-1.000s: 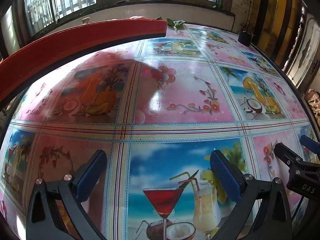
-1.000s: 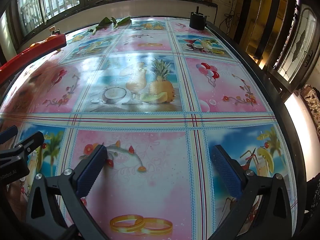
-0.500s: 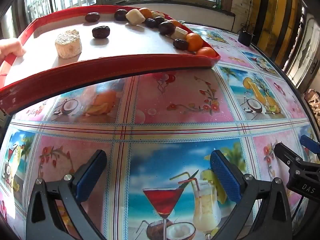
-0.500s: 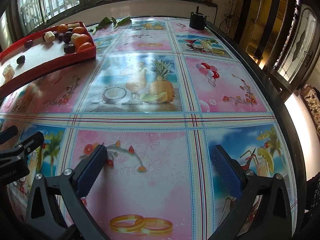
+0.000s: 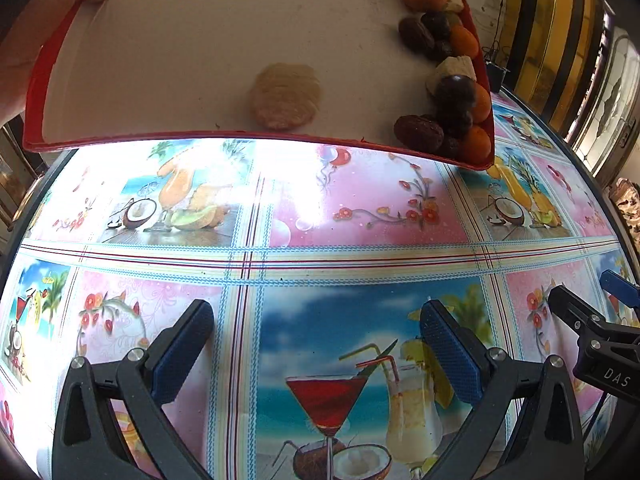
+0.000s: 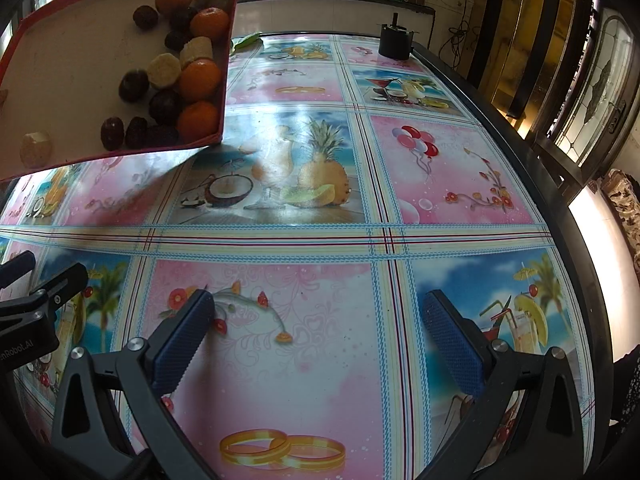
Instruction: Organize fruits
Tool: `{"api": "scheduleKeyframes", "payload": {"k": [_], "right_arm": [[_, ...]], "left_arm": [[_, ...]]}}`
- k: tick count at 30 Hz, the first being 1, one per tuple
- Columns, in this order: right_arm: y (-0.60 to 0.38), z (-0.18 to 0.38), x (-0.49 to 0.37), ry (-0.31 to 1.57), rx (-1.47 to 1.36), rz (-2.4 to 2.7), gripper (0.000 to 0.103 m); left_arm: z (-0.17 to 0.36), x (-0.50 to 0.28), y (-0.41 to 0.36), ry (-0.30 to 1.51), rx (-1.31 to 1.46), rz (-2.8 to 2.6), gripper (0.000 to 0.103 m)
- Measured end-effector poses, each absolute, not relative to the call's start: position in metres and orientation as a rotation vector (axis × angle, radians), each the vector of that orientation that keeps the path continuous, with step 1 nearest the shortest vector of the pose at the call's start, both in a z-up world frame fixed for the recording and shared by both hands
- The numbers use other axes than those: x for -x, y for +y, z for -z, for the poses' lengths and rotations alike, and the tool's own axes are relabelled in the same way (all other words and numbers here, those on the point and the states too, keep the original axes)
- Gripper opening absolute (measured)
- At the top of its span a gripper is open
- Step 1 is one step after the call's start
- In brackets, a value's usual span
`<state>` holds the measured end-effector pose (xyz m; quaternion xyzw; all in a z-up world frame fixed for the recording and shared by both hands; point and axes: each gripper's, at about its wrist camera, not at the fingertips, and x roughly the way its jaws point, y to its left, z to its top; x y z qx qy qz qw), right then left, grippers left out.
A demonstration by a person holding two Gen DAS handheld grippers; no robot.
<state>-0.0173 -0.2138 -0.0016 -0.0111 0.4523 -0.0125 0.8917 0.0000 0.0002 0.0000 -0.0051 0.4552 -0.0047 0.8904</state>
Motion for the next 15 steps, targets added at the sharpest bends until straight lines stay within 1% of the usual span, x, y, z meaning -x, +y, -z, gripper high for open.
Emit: {"api": "scheduleKeyframes", "payload": {"k": [15], "right_arm": [[-0.2122, 0.0016, 0.0199, 0.938, 0.024, 0.026, 0.103]], "left_arm": [[0.0002, -0.0003, -0.0007, 0.945, 0.01, 0.011, 0.103]]}}
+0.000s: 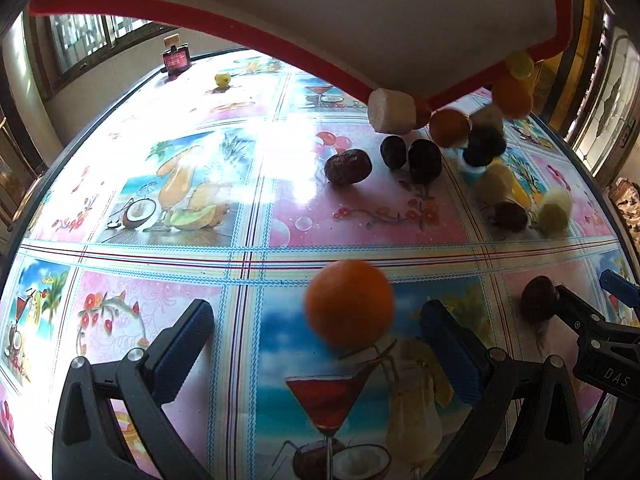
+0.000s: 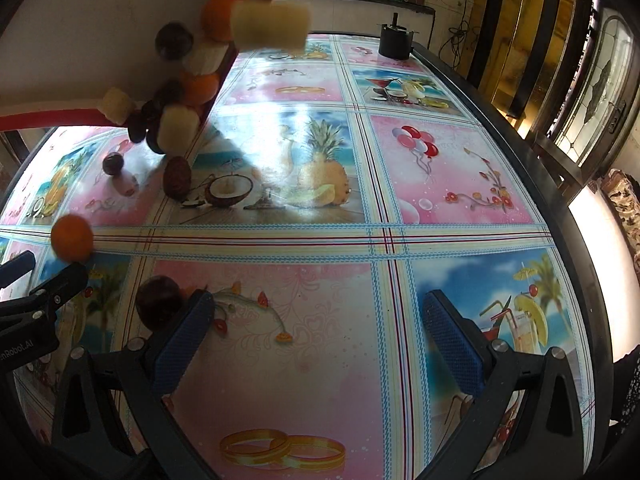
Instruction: Organize fruits
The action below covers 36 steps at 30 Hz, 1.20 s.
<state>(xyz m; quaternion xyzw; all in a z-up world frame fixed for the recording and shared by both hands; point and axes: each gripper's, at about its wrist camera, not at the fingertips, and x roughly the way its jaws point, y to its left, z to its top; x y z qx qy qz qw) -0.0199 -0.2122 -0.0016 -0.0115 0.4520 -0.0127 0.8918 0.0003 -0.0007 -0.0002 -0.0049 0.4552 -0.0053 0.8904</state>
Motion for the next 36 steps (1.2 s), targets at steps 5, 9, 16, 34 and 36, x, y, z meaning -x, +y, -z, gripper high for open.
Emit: {"api": "scheduleKeyframes", "payload": {"k": [5, 9, 16, 34, 36], "right_arm": [[-0.2133, 0.0027, 0.0182, 0.939, 0.024, 0.026, 0.103], [-0.2131, 0.0018, 0.0182, 0.939, 0.024, 0.027, 0.103], [-0.2128, 0.0016, 0.0189, 0.938, 0.025, 0.027, 0.103], [-0.2124, 0.001, 0.0159, 0.942, 0.017, 0.042, 0.103], [-0.2121, 0.0006, 0.0157, 0.951, 0.018, 0.041, 0.103]], "left_arm": [[0.0014, -0.0009, 0.0021, 0.945, 0.012, 0.007, 0.103], [0.001, -0.0008, 0.0023, 0.945, 0.012, 0.007, 0.103], [-0.0003, 0.0018, 0.0019, 0.943, 0.012, 0.006, 0.103], [0.0003, 0.0007, 0.0016, 0.945, 0.011, 0.006, 0.103], [0.0003, 0.0006, 0.0016, 0.945, 0.011, 0.006, 0.103]]}}
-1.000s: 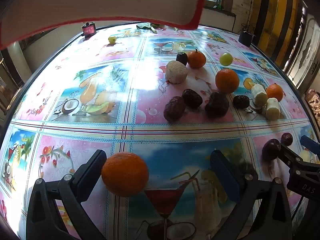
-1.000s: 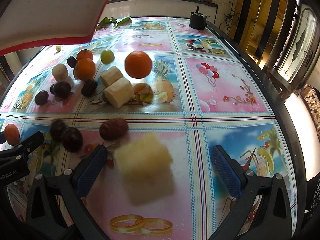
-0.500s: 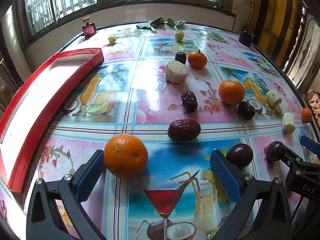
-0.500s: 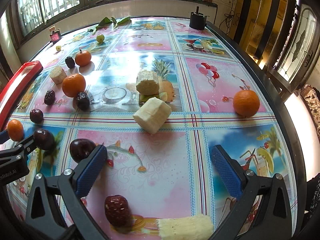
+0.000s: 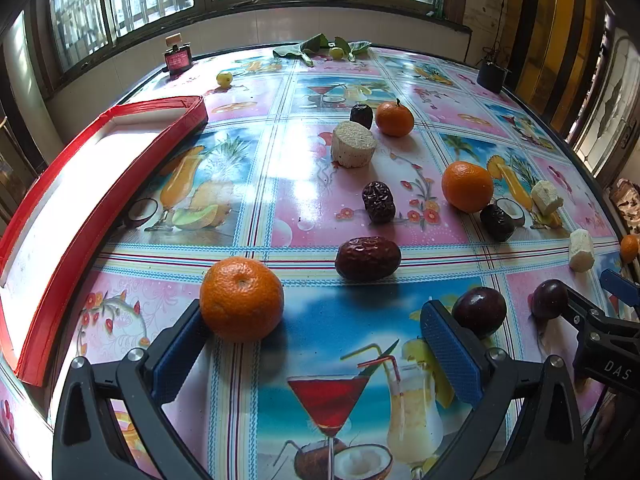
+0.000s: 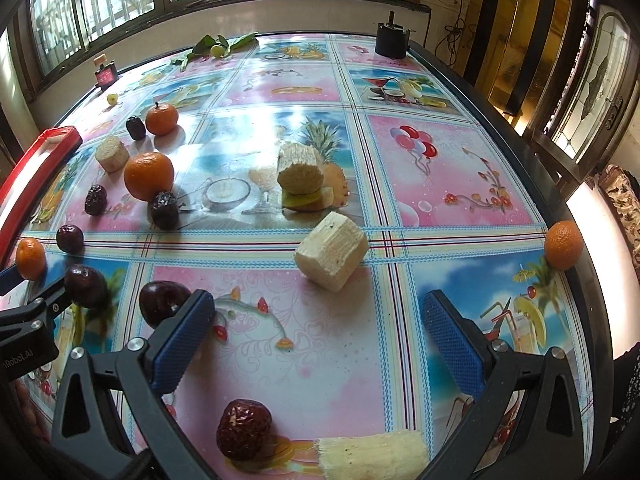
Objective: Organize fruits
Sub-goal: 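Move both grippers toward the scattered fruits on the table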
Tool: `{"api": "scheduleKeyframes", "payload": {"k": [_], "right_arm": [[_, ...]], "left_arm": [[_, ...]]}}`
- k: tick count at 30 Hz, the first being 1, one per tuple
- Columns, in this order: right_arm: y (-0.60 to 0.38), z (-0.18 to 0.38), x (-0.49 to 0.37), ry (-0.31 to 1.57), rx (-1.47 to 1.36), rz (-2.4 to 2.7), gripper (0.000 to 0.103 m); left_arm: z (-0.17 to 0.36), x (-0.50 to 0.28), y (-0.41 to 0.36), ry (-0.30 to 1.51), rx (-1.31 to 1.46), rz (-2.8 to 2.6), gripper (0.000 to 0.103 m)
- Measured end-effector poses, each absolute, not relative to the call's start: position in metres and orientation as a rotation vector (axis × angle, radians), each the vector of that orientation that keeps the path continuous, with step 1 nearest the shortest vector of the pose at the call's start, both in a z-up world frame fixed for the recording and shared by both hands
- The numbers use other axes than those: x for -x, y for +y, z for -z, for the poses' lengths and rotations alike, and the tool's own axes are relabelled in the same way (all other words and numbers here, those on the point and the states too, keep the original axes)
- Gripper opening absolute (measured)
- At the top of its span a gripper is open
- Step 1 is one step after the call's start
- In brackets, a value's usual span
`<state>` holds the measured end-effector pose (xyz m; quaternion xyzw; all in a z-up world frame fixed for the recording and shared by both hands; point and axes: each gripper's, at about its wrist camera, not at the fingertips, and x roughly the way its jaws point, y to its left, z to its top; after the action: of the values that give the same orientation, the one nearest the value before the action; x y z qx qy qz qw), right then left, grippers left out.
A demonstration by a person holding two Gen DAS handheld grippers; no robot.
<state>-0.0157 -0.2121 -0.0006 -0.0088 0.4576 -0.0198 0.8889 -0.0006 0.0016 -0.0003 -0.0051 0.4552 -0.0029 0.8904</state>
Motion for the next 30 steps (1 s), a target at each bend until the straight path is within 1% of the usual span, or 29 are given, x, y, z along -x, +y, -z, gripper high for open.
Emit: {"api": "scheduleKeyframes", "payload": {"k": [7, 12, 14, 17, 19, 22, 24, 25, 30], "right_arm": [[-0.213, -0.004, 0.014, 1.022, -0.057, 0.029, 0.103], [-0.219, -0.019, 0.027, 1.062, -0.191, -0.044, 0.103], [-0.219, -0.029, 0.033, 1.057, -0.198, -0.068, 0.103], [-0.219, -0.051, 0.042, 1.024, -0.167, -0.089, 0.103], [-0.219, -0.068, 0.05, 0.967, -0.108, -0.082, 0.103], [-0.214, -0.09, 0.071, 0.834, 0.082, -0.032, 0.103], [-0.218, -0.094, 0.08, 0.797, 0.187, -0.005, 0.103], [-0.224, -0.095, 0.085, 0.783, 0.194, 0.002, 0.103], [-0.267, -0.083, 0.085, 0.859, 0.138, 0.037, 0.103]], "left_arm": [[0.001, 0.0, 0.002, 0.946, 0.014, 0.005, 0.103], [0.001, 0.0, 0.001, 0.946, 0.013, 0.005, 0.103], [0.001, 0.0, 0.002, 0.946, 0.013, 0.005, 0.103], [0.001, -0.001, 0.002, 0.953, 0.013, 0.007, 0.103], [0.001, -0.001, 0.002, 0.958, 0.013, 0.007, 0.102], [-0.002, -0.001, 0.008, 0.959, 0.029, -0.023, 0.102], [-0.009, 0.001, 0.015, 0.942, 0.047, -0.04, 0.101], [-0.014, 0.003, 0.017, 0.93, 0.053, -0.035, 0.101], [-0.031, 0.002, 0.018, 0.979, 0.028, 0.022, 0.101]]}}
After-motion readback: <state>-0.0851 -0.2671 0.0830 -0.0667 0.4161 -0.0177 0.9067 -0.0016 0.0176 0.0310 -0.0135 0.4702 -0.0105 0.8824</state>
